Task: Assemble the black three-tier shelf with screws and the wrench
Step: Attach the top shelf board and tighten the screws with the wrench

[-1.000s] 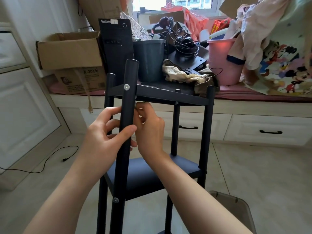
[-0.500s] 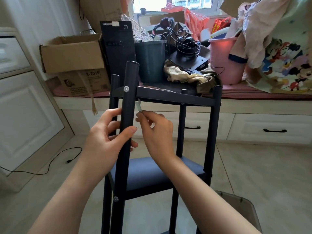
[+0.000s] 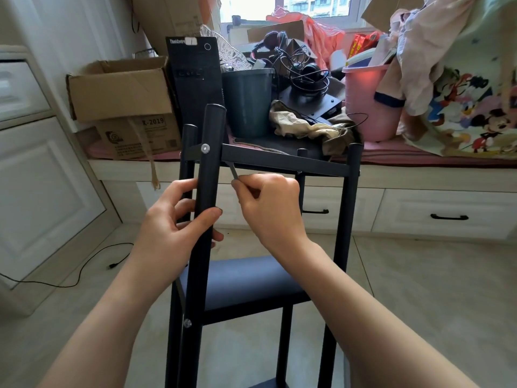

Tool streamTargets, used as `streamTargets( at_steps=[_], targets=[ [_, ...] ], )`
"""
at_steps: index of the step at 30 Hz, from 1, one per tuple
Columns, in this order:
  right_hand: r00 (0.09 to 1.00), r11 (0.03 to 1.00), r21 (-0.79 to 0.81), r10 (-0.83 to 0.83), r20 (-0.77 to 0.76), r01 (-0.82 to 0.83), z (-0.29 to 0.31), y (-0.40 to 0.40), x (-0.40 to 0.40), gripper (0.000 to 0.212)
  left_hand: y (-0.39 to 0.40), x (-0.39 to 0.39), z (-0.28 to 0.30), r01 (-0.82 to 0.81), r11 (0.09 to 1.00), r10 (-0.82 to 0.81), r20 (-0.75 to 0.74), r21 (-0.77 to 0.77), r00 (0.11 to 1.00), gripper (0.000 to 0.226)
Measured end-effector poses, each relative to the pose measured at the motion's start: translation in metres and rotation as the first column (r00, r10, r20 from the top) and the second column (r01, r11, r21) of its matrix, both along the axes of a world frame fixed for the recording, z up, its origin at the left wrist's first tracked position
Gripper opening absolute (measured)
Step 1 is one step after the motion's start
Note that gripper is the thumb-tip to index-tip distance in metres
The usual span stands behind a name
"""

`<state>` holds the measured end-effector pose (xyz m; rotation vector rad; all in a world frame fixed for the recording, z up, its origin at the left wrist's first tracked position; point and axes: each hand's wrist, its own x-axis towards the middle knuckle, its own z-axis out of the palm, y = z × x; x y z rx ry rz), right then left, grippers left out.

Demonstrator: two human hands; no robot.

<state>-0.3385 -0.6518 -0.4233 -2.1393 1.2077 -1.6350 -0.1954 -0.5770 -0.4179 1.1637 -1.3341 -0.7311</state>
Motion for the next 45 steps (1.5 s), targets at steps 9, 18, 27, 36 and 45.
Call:
streamTargets(
  at_steps=[9,18,27,36,45],
  targets=[
    [0.992,0.993,0.092,0.067,0.110,-0.077,-0.007,-0.004,0.009,0.017,0.001,0.001,0.000,0.005,1.000,-0.004,0.032,-0.013,0.999,0.034],
    [0.903,0.986,0.004,0.150,0.402,-0.166,-0.027,-0.015,0.043,0.015,0.001,0.002,-0.001,0.036,0.999,-0.036,0.006,-0.036,0.999,0.032],
    [0.841,0.984,0.023,0.137,0.523,-0.174,-0.030,-0.024,0.060,0.016,0.000,0.002,0.000,0.029,0.999,-0.029,0.004,-0.023,1.000,0.036],
    [0.898,0.962,0.102,0.193,0.396,-0.252,-0.030,-0.017,0.038,0.015,0.000,0.004,0.000,0.015,0.999,-0.013,0.044,-0.039,0.999,0.033],
    [0.989,0.978,0.153,0.136,0.061,-0.143,-0.007,-0.007,0.009,0.018,-0.002,0.019,-0.002,-0.021,0.998,0.031,0.159,-0.065,0.987,0.027]
  ],
)
